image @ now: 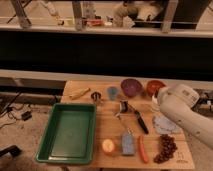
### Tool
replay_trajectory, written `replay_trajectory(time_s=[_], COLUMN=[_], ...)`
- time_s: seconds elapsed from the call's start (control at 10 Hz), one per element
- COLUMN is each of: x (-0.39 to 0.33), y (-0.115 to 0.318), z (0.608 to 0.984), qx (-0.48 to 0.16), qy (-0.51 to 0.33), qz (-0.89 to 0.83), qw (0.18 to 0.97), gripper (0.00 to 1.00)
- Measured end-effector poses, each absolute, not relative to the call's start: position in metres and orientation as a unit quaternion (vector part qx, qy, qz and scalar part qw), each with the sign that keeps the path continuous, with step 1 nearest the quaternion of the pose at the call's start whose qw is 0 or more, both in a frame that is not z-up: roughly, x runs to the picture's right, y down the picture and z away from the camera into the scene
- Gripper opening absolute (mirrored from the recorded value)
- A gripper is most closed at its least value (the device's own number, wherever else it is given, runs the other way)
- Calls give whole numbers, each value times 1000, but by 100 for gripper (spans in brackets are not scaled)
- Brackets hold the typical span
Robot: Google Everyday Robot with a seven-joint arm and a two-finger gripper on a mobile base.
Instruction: Place eraser in paper cup
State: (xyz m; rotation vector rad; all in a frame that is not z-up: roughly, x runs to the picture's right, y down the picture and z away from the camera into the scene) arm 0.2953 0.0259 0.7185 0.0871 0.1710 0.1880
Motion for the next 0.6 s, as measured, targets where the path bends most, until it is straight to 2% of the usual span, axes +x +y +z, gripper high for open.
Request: replay_trajectory(time_s=[0.6], x=[293], y=[26], z=[720], qx=[43], qy=[84], qz=[93], qw=[991], gripper=[6])
